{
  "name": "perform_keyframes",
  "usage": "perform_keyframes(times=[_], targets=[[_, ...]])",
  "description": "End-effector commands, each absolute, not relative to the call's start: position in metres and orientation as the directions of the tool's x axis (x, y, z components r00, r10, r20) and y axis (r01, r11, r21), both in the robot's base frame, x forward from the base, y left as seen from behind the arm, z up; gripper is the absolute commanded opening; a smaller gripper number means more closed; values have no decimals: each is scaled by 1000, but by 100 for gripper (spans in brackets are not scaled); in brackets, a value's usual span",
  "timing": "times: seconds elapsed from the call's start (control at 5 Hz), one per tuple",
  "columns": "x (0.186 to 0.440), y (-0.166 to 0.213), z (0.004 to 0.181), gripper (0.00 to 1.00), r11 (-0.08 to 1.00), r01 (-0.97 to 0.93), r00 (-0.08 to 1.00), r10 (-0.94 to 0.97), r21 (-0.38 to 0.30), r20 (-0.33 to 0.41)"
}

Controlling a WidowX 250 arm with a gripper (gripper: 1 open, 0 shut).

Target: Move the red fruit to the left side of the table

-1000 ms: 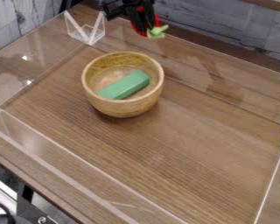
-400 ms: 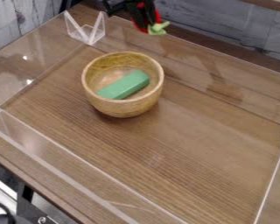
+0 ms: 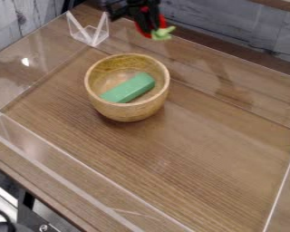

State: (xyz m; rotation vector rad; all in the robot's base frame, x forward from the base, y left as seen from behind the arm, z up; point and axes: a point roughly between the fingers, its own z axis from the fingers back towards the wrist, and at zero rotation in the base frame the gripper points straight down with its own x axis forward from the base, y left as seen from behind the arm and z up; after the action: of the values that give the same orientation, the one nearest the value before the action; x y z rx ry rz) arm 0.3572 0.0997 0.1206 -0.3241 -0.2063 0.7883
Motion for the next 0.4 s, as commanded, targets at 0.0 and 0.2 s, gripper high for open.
perform_keyframes(times=[0.0,0.2], targets=[[355,119,159,0,620,-685,622,771,-383,135],[352,146,163,0,558,-743,549,824,-370,141]])
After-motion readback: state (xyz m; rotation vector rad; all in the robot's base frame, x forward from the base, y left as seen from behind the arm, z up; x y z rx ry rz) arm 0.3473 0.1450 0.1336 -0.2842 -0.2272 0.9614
